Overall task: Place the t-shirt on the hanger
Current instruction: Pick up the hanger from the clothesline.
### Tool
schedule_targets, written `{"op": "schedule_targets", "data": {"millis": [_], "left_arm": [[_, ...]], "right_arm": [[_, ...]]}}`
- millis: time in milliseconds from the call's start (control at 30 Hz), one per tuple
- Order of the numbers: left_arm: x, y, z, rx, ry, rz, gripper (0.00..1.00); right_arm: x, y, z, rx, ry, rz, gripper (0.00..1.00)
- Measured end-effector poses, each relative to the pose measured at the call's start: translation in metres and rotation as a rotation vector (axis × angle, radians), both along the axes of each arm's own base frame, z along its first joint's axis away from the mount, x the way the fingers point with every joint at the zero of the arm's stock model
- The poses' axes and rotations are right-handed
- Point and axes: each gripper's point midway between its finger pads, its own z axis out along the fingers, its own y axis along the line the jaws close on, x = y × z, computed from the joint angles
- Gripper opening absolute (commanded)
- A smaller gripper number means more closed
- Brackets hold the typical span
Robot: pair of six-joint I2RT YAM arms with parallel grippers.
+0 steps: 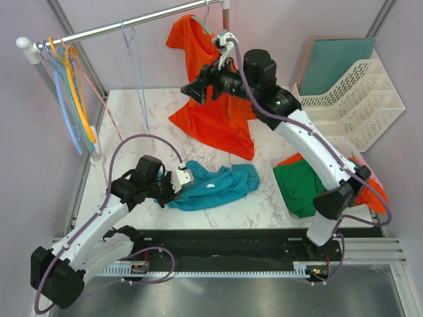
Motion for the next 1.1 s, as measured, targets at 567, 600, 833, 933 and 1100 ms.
{"op": "schedule_targets", "data": {"millis": [567, 600, 833, 933, 1100], "left_arm": [[-0.003, 0.002, -0.008, 0.003, -0.014, -0.007, 0.02], [-0.003, 0.002, -0.008, 0.003, -0.014, -0.007, 0.02], [-0.001, 0.002, -0.009, 0.0, -0.019, -0.007, 0.02], [-0.001, 0.002, -0.009, -0.002, -0.023, -0.007, 0.02], [-0.001, 0.002, -0.008, -0.008, -0.039, -0.009, 0.02]], "right_arm": [[0.019, 0.134, -0.009, 0.163, 0.003, -0.034, 0.85], [0.019, 0.137, -0.008, 0.173, 0.001, -0.042, 0.85], [0.02, 0.156, -0.014, 0.226, 0.037, -0.057, 0.82], [0.023, 0.164, -0.025, 0.231, 0.056, -0.062, 0.8], [0.028, 0.18, -0.051, 0.226, 0.092, -0.07, 0.78]]}}
